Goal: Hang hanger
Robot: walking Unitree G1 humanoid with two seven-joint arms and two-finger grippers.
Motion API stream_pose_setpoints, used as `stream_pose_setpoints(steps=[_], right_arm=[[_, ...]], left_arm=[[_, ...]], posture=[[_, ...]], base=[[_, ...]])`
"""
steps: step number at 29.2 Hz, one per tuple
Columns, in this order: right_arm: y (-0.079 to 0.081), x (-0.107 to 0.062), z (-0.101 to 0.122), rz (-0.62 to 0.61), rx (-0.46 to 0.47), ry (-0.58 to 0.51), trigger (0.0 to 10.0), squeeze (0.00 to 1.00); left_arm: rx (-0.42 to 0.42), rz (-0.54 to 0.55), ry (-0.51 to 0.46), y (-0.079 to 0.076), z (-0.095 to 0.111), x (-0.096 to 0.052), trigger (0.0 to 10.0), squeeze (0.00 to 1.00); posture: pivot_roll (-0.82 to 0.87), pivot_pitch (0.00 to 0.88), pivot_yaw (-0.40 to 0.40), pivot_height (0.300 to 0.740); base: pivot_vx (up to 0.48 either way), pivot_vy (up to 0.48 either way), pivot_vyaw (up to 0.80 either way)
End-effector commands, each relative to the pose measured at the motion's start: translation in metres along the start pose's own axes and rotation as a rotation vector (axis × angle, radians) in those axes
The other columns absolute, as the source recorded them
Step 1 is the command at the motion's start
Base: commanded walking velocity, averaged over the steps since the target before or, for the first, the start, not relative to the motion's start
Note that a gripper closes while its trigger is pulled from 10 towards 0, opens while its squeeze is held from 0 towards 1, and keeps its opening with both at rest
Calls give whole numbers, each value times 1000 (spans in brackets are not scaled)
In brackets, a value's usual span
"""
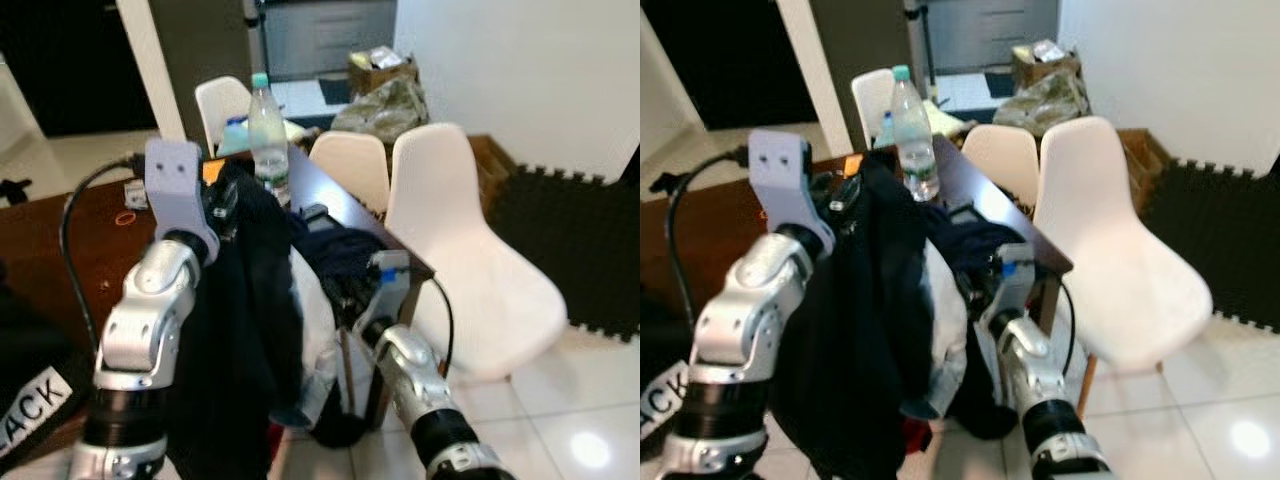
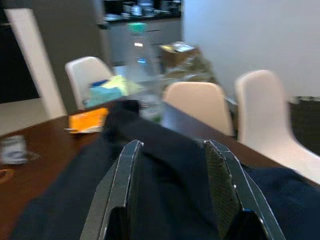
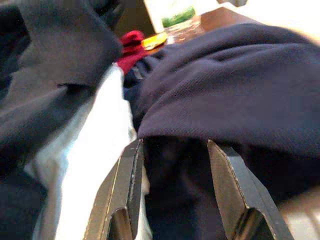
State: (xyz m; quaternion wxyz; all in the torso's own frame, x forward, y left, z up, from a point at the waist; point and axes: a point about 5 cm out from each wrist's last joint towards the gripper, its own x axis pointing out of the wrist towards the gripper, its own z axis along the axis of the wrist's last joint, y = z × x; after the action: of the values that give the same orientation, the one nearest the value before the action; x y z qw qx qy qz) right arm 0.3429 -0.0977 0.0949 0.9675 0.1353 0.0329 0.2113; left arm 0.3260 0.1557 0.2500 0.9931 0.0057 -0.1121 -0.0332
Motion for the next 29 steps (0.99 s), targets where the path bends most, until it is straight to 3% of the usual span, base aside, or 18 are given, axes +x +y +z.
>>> stream_pose_setpoints(steps=[1, 20, 29], right_arm=[[1, -1, -3, 0, 1, 19, 10000, 0], [1, 1, -1, 2, -1, 22, 10000, 0], [2, 1, -1, 26, -24, 32, 10000, 0]], left_arm=[[-8, -5, 8, -1, 0, -1, 10000, 0], [3, 10, 31, 3, -5, -6, 10000, 0], [-89, 168, 140, 23, -31, -15, 10000, 0]], posture=[[150, 19, 16, 740], [157, 15, 14, 740], [157, 12, 18, 740]], base=[[-311, 0, 0], [-306, 0, 0], [0, 0, 0]])
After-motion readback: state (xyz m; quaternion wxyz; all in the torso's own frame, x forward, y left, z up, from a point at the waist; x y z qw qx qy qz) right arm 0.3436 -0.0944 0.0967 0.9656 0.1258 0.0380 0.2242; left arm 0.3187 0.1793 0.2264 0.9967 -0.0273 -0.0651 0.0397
